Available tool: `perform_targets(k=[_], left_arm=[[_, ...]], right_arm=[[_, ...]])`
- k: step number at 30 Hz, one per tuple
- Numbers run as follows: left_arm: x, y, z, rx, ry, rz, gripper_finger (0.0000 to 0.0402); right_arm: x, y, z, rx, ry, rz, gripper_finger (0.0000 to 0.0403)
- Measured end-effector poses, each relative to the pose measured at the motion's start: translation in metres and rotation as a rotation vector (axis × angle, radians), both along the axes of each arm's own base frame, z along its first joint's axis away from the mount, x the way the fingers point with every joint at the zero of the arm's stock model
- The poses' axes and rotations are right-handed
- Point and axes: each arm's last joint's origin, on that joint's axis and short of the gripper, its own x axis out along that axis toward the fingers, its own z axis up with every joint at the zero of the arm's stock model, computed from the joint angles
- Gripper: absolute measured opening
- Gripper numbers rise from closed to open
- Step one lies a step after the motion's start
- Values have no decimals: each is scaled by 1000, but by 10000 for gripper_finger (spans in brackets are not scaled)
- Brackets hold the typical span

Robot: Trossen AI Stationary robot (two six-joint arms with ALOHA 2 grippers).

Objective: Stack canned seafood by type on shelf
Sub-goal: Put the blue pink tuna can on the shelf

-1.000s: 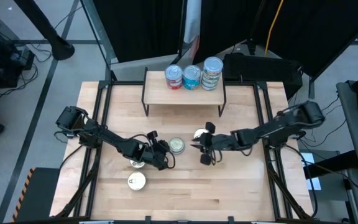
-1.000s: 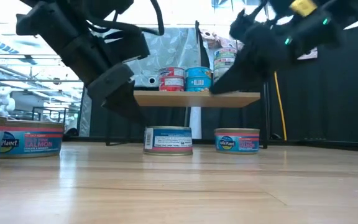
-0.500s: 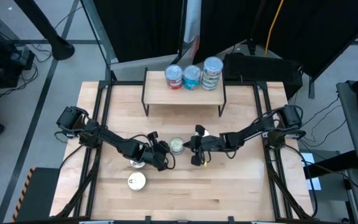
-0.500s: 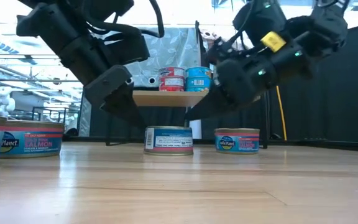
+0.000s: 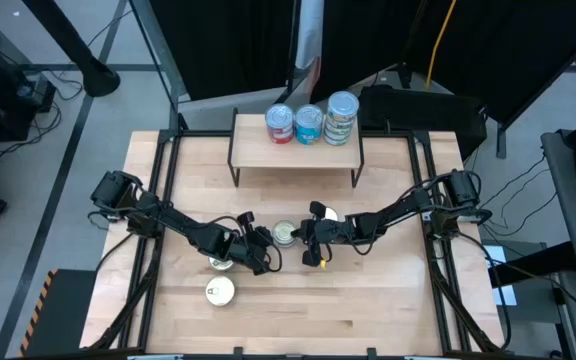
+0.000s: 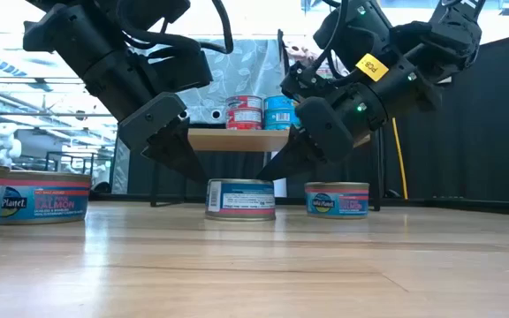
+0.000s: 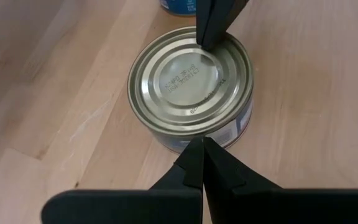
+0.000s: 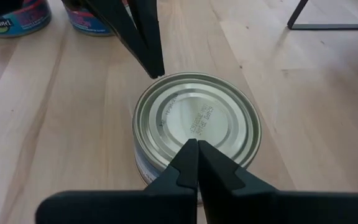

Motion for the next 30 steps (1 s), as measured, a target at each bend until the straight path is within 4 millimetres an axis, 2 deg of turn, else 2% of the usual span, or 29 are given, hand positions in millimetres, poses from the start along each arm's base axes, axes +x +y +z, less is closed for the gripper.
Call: perform_targets(k=[7,15,22,30], left_arm=[[0,0,0,0,0,0,1],[0,0,0,0,-2,1,1],[0,0,1,0,-3,2,1],[0,0,1,1,-4,2,1]], right_arm=[[-8,3,10,-28,51,-2,0],[-8,3,7,-34,59,-5,0],[-12,9,19,-45,46,31,0],[-16,7,16,-51,100,19,0]])
